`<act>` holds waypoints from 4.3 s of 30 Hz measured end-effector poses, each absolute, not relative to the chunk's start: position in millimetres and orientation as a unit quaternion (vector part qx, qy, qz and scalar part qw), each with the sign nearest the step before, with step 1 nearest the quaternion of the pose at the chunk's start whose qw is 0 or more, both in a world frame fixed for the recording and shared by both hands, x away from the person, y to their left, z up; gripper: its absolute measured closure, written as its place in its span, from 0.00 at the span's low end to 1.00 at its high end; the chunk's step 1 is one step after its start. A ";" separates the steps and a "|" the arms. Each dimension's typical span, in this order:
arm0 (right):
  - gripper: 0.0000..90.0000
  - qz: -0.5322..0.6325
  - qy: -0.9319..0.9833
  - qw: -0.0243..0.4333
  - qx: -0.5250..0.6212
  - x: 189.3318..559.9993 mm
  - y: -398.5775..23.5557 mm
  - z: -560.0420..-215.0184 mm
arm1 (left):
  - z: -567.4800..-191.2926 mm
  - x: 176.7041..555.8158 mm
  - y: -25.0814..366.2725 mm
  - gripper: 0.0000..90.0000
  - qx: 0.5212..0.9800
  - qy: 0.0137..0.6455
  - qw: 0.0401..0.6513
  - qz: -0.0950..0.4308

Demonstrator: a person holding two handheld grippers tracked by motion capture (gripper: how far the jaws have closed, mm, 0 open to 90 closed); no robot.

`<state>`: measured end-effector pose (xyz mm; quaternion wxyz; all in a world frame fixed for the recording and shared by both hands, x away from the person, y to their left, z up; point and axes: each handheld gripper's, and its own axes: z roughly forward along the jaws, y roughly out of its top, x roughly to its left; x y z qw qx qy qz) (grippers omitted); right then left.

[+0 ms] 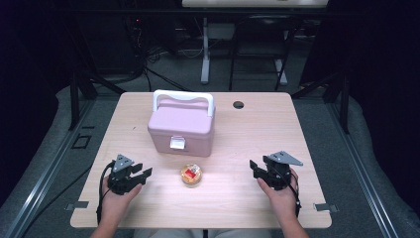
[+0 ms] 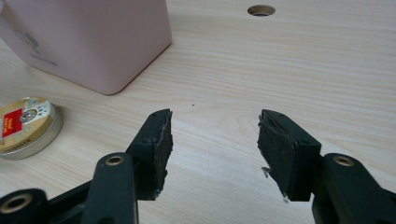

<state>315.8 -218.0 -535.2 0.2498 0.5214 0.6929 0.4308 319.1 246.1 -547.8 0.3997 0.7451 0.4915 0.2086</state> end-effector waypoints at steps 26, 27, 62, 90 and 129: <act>0.69 0.421 0.697 0.205 0.542 316.6 -218.7 -546.2 | -556.0 322.7 239.3 0.88 0.733 0.513 0.408 0.183; 0.69 0.423 0.696 0.206 0.543 316.5 -218.8 -546.2 | -556.4 323.4 235.8 0.89 0.735 0.512 0.405 0.181; 0.64 0.441 0.683 0.180 0.554 316.8 -220.9 -545.8 | -561.0 344.0 150.9 0.84 0.769 0.476 0.412 0.106; 0.63 0.443 0.692 0.175 0.542 315.7 -214.5 -546.0 | -566.9 338.9 100.8 0.86 0.784 0.450 0.421 0.080; 0.20 0.393 0.821 0.115 0.399 322.5 -109.1 -561.3 | -544.9 325.2 194.6 0.68 0.748 0.493 0.432 0.108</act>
